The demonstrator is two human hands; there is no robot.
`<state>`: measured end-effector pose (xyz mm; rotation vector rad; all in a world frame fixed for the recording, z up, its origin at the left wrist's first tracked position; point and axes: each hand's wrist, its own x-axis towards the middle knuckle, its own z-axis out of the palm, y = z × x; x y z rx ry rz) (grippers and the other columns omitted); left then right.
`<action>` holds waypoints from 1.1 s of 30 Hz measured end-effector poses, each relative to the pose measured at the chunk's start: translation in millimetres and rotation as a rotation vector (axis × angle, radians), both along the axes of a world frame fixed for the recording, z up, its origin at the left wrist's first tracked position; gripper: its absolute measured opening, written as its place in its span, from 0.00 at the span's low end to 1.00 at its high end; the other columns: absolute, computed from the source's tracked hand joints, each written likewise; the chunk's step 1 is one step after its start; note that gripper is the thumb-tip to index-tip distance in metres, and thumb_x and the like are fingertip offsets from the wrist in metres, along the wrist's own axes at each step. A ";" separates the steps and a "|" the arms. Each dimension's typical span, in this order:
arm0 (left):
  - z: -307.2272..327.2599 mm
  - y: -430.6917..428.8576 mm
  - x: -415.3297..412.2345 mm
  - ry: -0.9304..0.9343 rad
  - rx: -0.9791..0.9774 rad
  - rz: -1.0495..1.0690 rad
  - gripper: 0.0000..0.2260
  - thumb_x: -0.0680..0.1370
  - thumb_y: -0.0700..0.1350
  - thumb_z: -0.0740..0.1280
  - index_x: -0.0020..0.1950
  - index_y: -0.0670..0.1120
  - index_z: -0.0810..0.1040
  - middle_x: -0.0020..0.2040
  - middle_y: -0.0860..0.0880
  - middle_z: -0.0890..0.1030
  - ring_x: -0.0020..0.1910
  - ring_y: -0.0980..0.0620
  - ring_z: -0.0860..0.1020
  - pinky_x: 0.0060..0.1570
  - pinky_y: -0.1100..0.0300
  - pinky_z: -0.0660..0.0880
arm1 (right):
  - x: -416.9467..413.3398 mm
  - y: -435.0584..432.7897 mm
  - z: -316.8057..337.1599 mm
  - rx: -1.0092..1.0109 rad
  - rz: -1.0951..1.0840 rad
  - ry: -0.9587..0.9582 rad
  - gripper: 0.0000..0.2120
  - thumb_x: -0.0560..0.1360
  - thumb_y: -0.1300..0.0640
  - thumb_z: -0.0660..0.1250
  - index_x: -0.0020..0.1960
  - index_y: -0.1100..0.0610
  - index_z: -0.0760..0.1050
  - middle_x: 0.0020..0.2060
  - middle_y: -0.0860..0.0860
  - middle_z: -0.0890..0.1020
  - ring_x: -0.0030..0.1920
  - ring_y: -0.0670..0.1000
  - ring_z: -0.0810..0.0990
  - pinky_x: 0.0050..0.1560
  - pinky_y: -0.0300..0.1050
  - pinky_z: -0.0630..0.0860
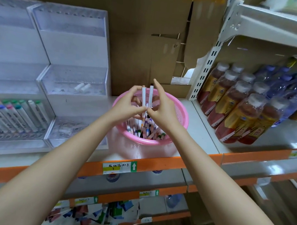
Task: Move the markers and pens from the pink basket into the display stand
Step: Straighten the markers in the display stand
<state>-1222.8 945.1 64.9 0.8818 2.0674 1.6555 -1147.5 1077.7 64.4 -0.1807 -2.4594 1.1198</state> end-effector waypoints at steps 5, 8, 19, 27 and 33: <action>10.9 -20.7 3.4 0.257 0.030 0.047 0.31 0.72 0.35 0.71 0.71 0.54 0.66 0.54 0.48 0.75 0.41 0.48 0.81 0.36 0.52 0.82 | 1.0 -14.7 12.4 0.051 0.022 0.036 0.36 0.72 0.67 0.68 0.75 0.45 0.61 0.41 0.50 0.80 0.34 0.49 0.79 0.40 0.51 0.78; 22.1 -40.8 5.8 0.367 0.036 0.063 0.29 0.72 0.34 0.71 0.69 0.53 0.67 0.53 0.54 0.75 0.42 0.49 0.79 0.37 0.51 0.82 | 0.3 -29.1 15.1 0.046 0.025 0.081 0.33 0.73 0.65 0.67 0.74 0.45 0.63 0.39 0.49 0.79 0.36 0.51 0.81 0.41 0.54 0.79; 45.6 -146.3 4.2 0.382 0.077 0.271 0.27 0.73 0.36 0.72 0.66 0.54 0.67 0.45 0.42 0.78 0.35 0.49 0.82 0.37 0.53 0.82 | -20.5 -131.7 40.9 -0.002 0.136 0.258 0.32 0.72 0.67 0.68 0.72 0.50 0.66 0.36 0.45 0.76 0.35 0.45 0.78 0.43 0.42 0.80; 49.0 -231.1 -16.6 0.463 0.036 0.392 0.27 0.72 0.36 0.72 0.66 0.55 0.68 0.43 0.46 0.79 0.39 0.52 0.81 0.43 0.60 0.80 | -41.1 -207.0 37.4 0.018 0.178 0.227 0.30 0.74 0.66 0.68 0.72 0.49 0.66 0.36 0.43 0.74 0.34 0.47 0.80 0.38 0.38 0.76; 43.7 -265.6 -31.8 0.436 0.018 0.365 0.24 0.73 0.40 0.72 0.64 0.58 0.70 0.44 0.46 0.79 0.39 0.52 0.82 0.46 0.53 0.81 | -60.0 -244.6 32.1 -0.015 0.183 0.211 0.29 0.74 0.62 0.71 0.71 0.51 0.66 0.35 0.50 0.76 0.34 0.47 0.80 0.38 0.40 0.78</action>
